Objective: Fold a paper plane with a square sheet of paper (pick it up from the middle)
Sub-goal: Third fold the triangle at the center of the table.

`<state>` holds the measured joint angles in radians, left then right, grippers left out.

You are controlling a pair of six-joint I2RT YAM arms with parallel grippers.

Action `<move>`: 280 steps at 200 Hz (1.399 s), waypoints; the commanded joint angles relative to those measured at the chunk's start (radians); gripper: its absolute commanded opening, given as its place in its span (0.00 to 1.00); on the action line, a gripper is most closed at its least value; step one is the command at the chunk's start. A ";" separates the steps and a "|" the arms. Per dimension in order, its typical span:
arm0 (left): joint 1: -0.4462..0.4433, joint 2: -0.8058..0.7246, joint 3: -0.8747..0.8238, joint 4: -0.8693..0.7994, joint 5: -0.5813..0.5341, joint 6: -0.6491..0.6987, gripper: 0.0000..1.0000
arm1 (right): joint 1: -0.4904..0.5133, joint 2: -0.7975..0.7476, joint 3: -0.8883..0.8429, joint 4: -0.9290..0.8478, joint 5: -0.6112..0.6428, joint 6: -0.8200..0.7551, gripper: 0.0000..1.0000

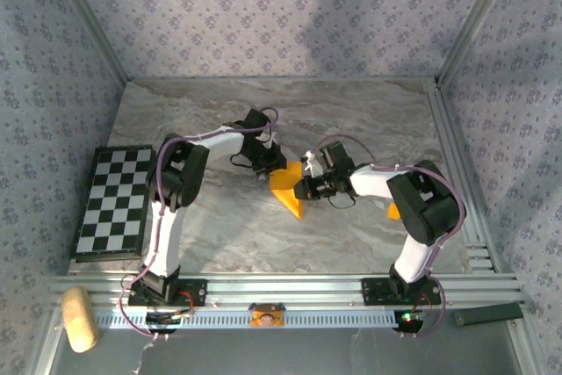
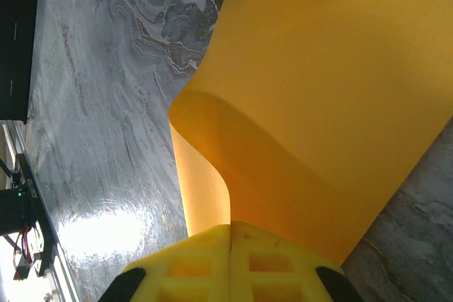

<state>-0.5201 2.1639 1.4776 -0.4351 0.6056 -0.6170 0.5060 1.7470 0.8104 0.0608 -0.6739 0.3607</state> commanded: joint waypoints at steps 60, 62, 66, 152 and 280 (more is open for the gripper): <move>-0.010 0.040 -0.019 -0.048 -0.036 0.011 0.13 | -0.018 0.052 0.067 -0.073 -0.041 -0.071 0.04; -0.011 0.039 -0.018 -0.048 -0.036 0.011 0.13 | -0.019 0.053 0.068 -0.073 -0.041 -0.071 0.04; -0.008 0.039 -0.017 -0.047 -0.036 0.010 0.13 | -0.020 0.054 0.068 -0.073 -0.041 -0.071 0.04; -0.009 0.039 -0.022 -0.049 -0.035 0.011 0.12 | -0.022 0.054 0.066 -0.073 -0.019 -0.065 0.04; -0.012 0.031 -0.028 -0.053 -0.036 0.017 0.11 | -0.011 0.055 0.072 -0.105 0.031 -0.077 0.03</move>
<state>-0.5201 2.1639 1.4765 -0.4362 0.6048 -0.6170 0.4896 1.7908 0.8574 -0.0067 -0.6647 0.3119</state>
